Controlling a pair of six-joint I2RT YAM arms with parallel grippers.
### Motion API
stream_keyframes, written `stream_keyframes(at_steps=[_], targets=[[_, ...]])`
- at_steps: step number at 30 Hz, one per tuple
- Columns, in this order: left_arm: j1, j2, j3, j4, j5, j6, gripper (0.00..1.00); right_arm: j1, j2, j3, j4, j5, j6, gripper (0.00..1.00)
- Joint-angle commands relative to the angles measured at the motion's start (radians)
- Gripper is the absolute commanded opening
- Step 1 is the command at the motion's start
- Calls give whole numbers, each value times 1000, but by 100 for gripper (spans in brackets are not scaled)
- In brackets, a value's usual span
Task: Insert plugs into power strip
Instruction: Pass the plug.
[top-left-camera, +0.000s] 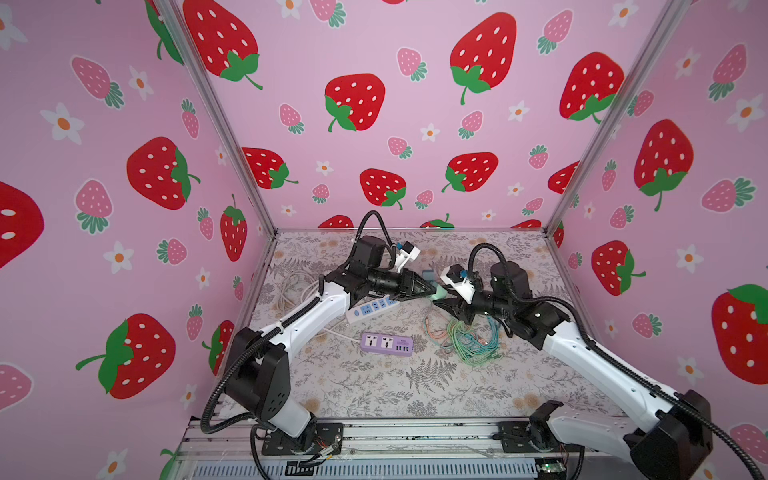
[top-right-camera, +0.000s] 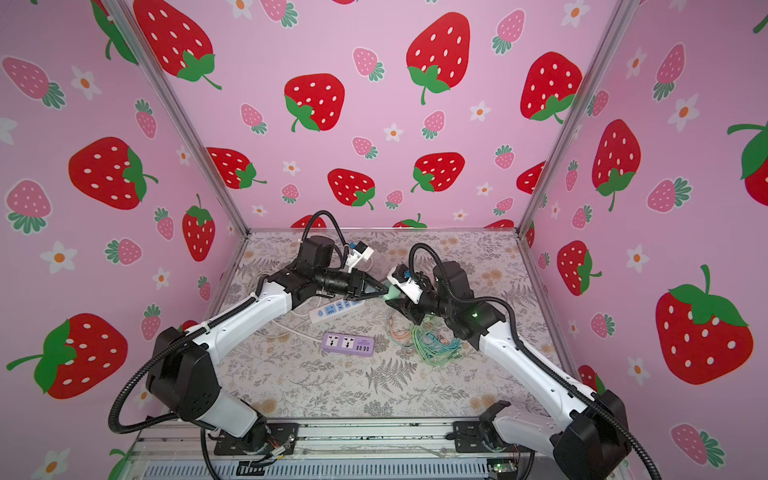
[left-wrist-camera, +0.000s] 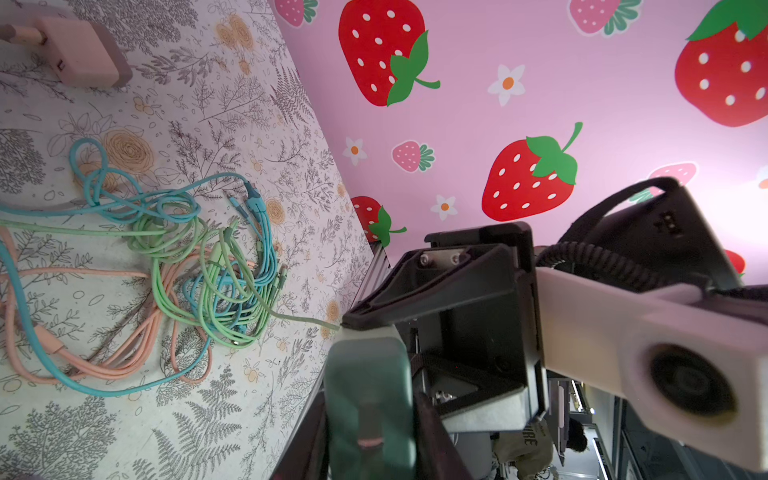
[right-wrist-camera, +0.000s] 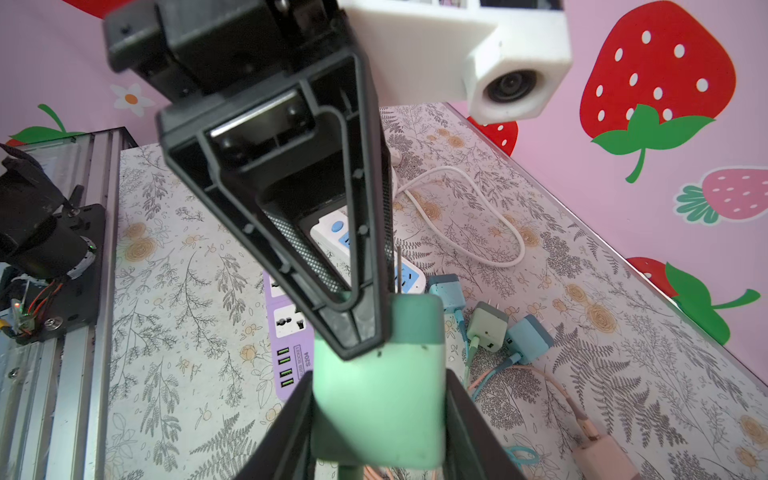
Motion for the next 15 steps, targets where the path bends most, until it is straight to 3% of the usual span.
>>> stream_keyframes(at_steps=[1, 5, 8, 15], targets=[[-10, 5, 44, 10, 47, 24, 24, 5, -2, 35, -7, -9, -6, 24], [-10, 7, 44, 24, 43, 12, 11, 5, -13, 22, -4, 5, 3, 32], [-10, 8, 43, 31, 25, 11, 0, 5, -33, 6, 5, 17, 35, 43], [1, 13, 37, 58, -21, 7, 0, 5, -128, -28, 22, 86, 162, 69]])
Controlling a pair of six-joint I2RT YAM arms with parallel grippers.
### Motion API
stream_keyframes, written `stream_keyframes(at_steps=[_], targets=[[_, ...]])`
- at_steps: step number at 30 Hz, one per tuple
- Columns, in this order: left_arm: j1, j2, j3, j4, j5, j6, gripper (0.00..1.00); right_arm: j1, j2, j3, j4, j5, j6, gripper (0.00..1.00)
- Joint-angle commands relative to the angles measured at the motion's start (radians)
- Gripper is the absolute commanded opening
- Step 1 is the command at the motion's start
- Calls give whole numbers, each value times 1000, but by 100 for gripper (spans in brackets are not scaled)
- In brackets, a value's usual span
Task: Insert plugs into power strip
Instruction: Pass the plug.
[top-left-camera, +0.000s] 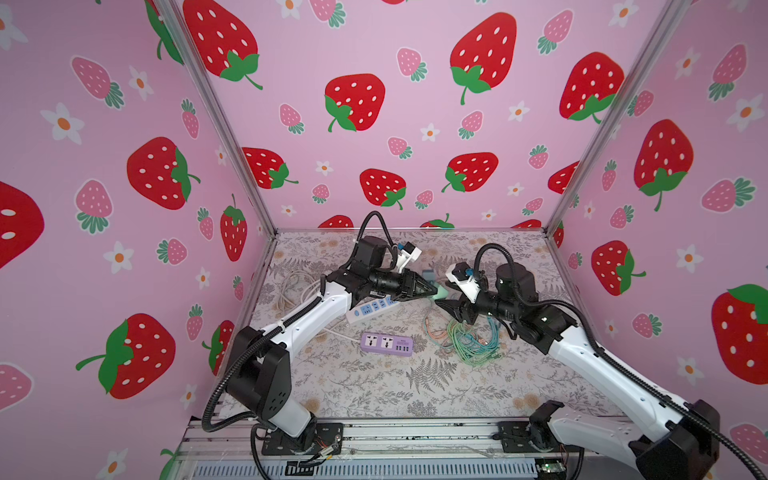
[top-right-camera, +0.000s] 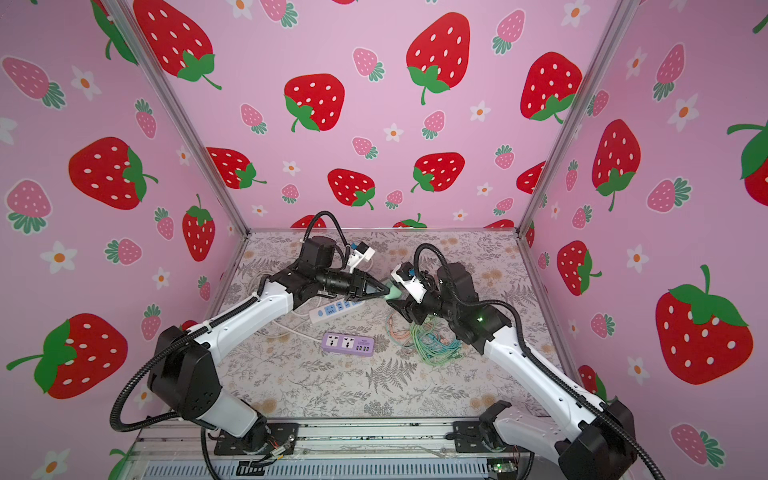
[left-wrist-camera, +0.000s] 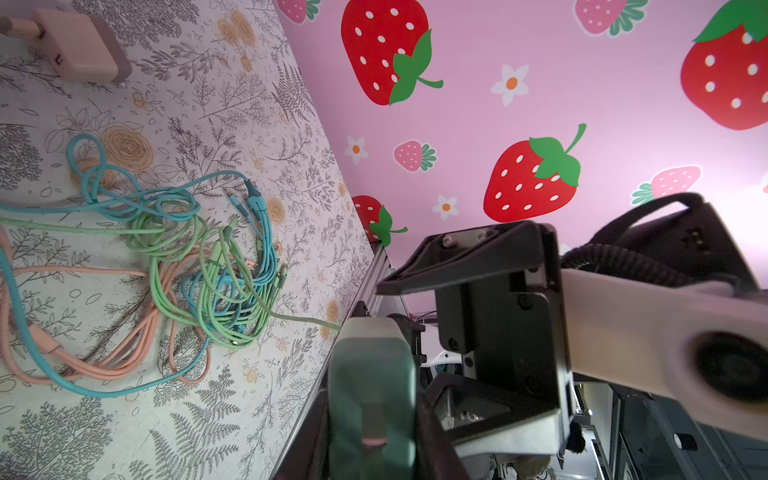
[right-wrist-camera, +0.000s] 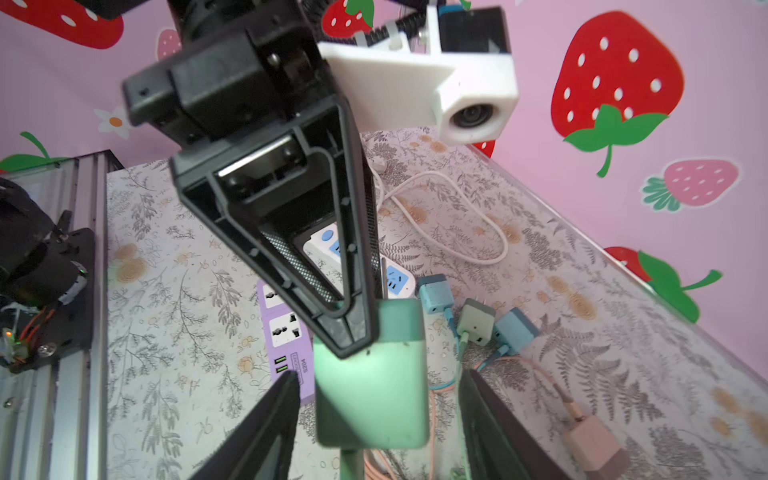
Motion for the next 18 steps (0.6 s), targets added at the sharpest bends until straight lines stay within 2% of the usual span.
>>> stream_keyframes(at_steps=[1, 4, 7, 12, 18], targets=[[5, 6, 31, 54, -18, 11, 0, 3, -61, -19, 22, 49, 100, 72], [7, -15, 18, 73, -73, 12, 0, 3, -104, -37, 55, 63, 207, 74], [9, -33, 2, 120, -121, -4, 0, 3, -159, -115, 181, 12, 355, 74], [16, -56, -68, 307, -176, -80, 0, 3, -237, -276, 432, -77, 566, 72], [17, -97, -145, 493, -205, -147, 0, 3, -256, -436, 696, -73, 737, 66]])
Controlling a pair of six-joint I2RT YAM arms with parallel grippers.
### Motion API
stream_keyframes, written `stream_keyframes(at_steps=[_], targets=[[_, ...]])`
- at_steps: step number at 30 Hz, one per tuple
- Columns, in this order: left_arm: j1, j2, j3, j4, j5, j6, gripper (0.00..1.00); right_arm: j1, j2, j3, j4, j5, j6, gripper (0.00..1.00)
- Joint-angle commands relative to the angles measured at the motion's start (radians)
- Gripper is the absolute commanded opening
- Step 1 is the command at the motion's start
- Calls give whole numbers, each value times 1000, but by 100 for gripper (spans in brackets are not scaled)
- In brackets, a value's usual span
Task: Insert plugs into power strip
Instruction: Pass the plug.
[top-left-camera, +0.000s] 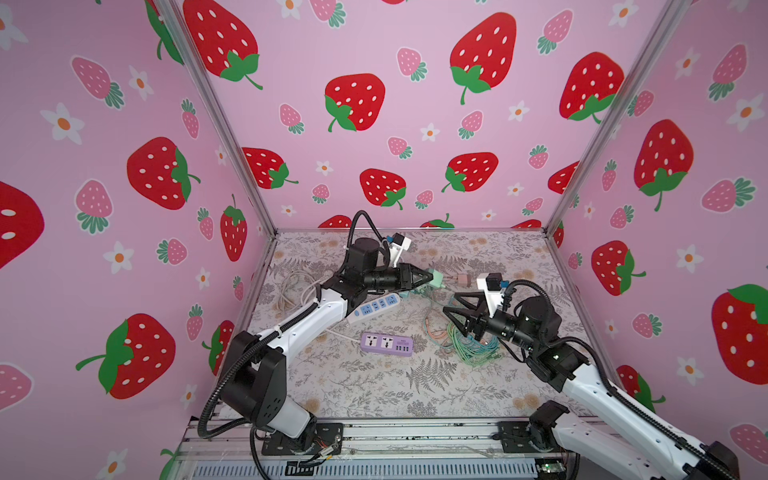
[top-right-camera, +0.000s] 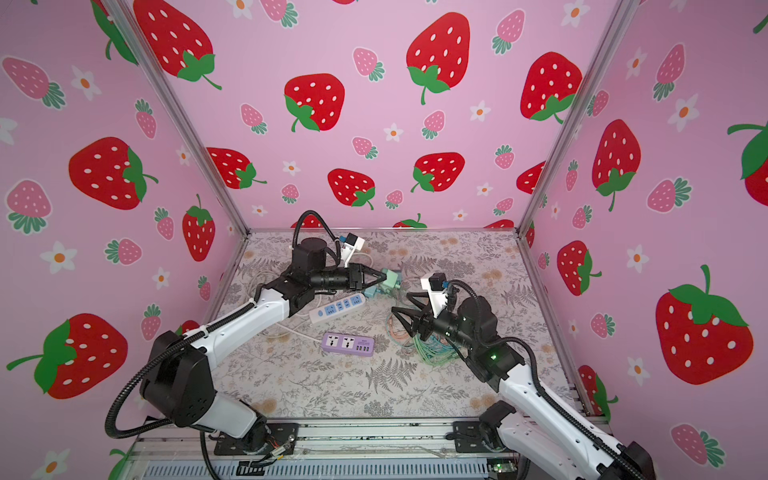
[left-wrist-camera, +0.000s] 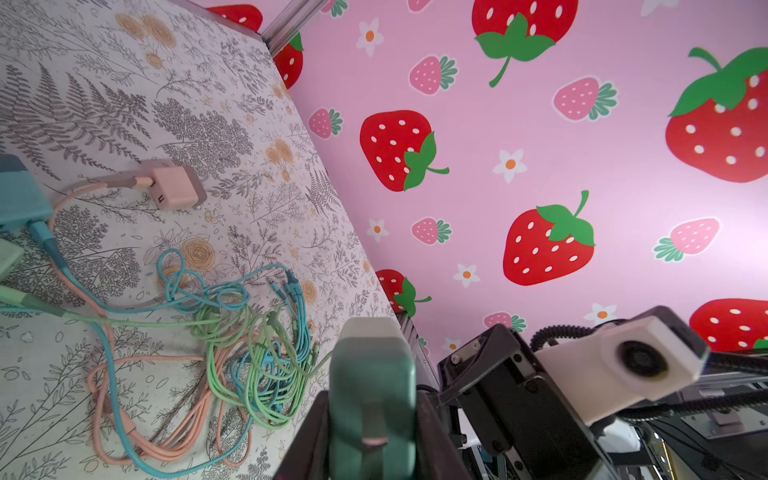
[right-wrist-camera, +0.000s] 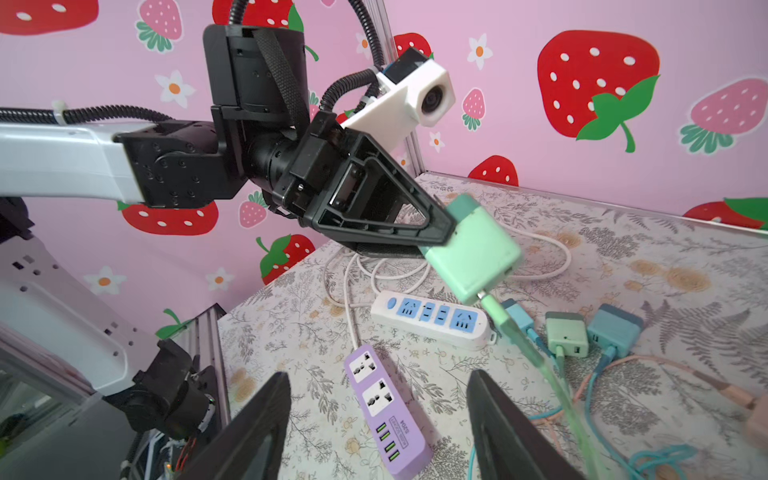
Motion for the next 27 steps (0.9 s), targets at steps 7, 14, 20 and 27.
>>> stream_keyframes(at_steps=[7, 14, 20, 27], targets=[[-3, -114, -111, 346, -17, -78, 0, 3, 66, -163, 535, 9, 359, 66], [-8, -122, -166, 539, 33, -159, 0, 4, 183, -185, 743, -11, 440, 70], [-16, -123, -194, 633, 67, -195, 0, 3, 252, -168, 877, -17, 490, 71], [-23, -144, -211, 627, 80, -166, 0, 3, 301, -105, 910, -43, 497, 68]])
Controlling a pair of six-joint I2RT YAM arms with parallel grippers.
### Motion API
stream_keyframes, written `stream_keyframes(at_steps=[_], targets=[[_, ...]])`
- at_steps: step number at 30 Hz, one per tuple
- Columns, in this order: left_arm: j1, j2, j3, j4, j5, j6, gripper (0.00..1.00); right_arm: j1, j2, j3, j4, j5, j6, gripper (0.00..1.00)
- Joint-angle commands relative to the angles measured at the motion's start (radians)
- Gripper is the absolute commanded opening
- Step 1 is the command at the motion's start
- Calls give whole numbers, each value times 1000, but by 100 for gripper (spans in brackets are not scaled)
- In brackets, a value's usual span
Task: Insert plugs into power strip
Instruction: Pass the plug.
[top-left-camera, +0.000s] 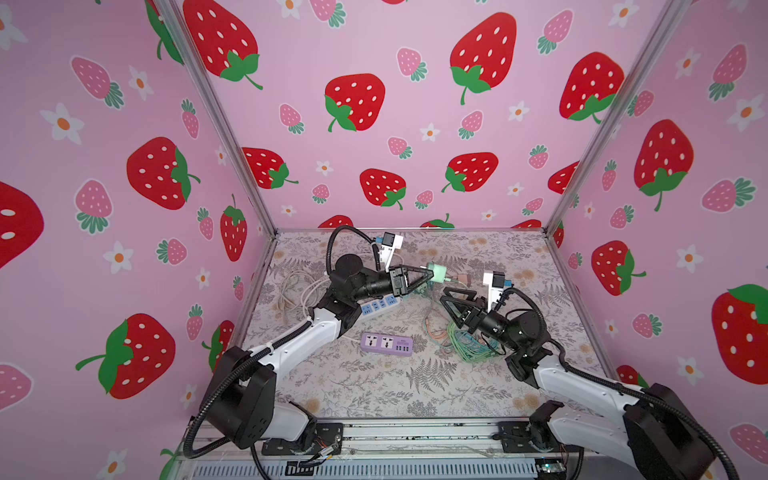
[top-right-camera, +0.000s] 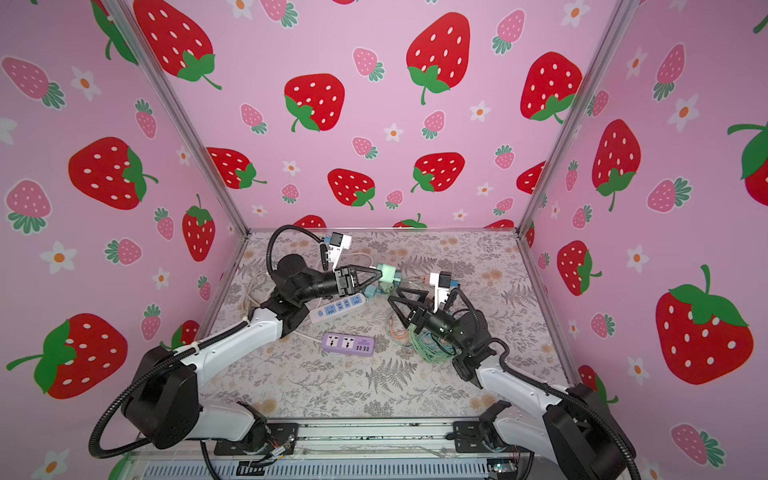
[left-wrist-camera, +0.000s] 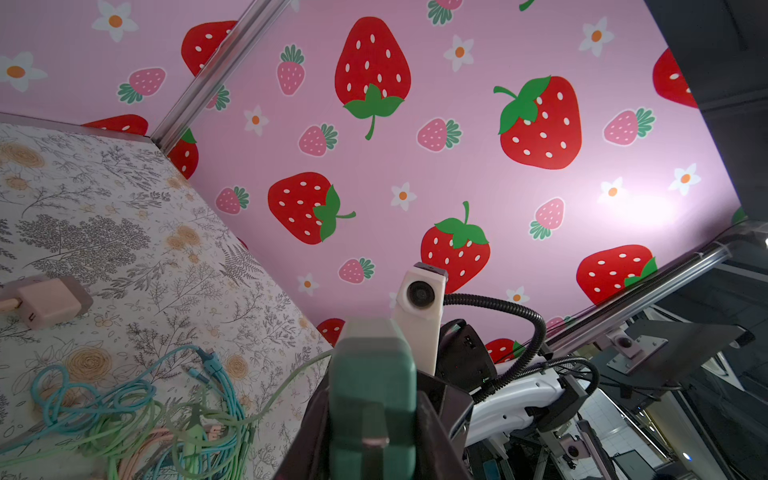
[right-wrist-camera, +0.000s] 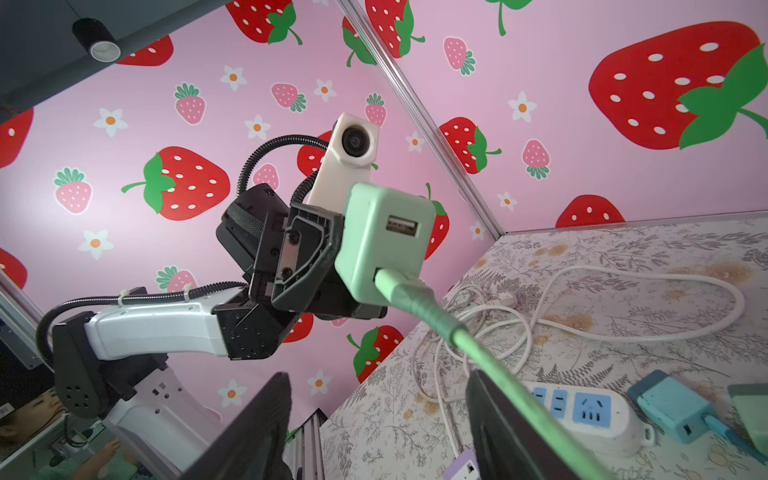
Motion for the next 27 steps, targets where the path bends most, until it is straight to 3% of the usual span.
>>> stream_keyframes(at_steps=[1, 17, 22, 27], targets=[[-7, -35, -9, 84, 41, -2, 0, 3, 11, 54, 84, -20, 32, 67], [-37, -79, -43, 96, 58, 44, 0, 3, 81, 133, 165, -56, 82, 59], [-42, -87, -57, 93, 49, 57, 0, 3, 98, 143, 197, -62, 103, 52], [-42, -90, -61, 78, 42, 73, 0, 4, 112, 157, 213, -80, 117, 38]])
